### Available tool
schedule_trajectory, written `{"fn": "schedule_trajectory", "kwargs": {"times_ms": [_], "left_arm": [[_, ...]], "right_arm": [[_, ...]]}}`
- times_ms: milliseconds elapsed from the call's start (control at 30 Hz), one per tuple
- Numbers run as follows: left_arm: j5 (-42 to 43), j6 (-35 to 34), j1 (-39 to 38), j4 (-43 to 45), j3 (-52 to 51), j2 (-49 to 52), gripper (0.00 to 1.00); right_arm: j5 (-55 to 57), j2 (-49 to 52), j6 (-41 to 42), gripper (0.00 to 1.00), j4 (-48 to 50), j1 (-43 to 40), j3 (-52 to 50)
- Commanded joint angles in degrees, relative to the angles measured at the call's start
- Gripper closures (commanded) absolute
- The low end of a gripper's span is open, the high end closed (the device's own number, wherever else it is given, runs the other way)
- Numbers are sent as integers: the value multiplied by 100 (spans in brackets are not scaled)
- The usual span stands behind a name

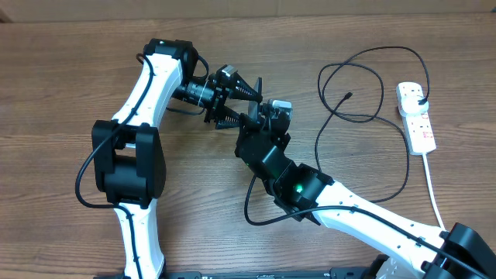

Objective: Plug charger to phone and switch on socket
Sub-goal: 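Grasp the phone's edge with the right gripper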

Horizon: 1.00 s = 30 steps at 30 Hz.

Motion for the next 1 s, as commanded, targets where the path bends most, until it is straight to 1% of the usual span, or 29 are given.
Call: {"fn": "schedule_trajectory", "kwargs": {"times_ms": [0,433,633,800,900,967], "left_arm": [[317,-20,-35,28,151,15,28],[149,-24,-33,72,151,15,23],[146,-94,-33,234,151,15,20],[149,-579,17,813,153,15,18],[149,-798,107,1268,153,15,13],[151,-798,195,1440,162,15,7]], "right_arm": [[-7,9,15,69,42,-7,116],[-7,7,15,83,42,-7,116],[-7,7,15,84,42,-7,116],[114,7,13,85,42,-9,116],[437,4,11,85,42,-9,116],[581,-2,11,86,42,-9,118]]}}
